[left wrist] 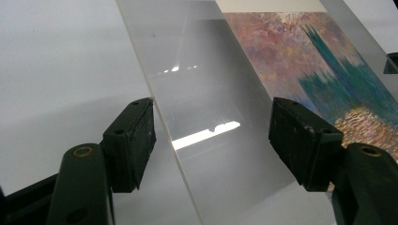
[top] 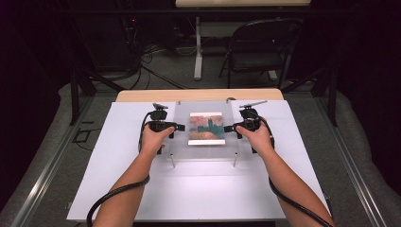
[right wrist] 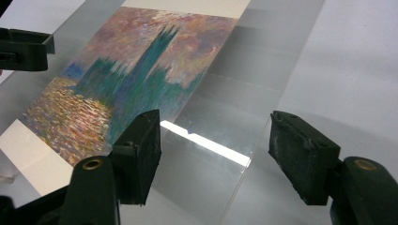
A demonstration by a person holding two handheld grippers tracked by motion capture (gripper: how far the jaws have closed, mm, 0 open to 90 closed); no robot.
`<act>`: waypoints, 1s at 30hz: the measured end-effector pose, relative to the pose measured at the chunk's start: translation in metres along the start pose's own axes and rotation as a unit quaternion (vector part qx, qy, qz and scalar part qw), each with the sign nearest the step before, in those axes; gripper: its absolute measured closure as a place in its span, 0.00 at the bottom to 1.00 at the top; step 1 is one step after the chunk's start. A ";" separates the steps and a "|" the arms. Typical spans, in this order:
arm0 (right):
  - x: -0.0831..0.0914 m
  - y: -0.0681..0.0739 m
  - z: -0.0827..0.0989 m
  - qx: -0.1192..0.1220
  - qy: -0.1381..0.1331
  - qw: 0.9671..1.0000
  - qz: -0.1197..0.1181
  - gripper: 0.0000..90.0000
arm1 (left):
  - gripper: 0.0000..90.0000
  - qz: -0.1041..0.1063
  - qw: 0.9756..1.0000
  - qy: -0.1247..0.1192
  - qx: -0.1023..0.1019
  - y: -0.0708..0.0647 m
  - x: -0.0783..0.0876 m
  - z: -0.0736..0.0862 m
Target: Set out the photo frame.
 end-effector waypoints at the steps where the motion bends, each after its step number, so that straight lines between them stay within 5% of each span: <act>1: 0.000 0.000 0.000 0.001 0.002 1.000 0.001 0.38 | 0.35 -0.001 1.000 0.001 0.000 -0.001 0.000 0.000; 30: -0.005 0.000 -0.001 -0.023 0.018 0.999 -0.013 0.33 | 0.30 0.005 1.000 0.012 0.011 -0.002 -0.005 -0.002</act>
Point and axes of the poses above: each handheld gripper's, and its own axes: x roughly backward along the jaws, z roughly out of its underside, y roughly to its left, the point moved 6 cm from there along -x, roughly forward along the jaws, and after that the axes turned 9 degrees about -x, right-handed, at the moved point
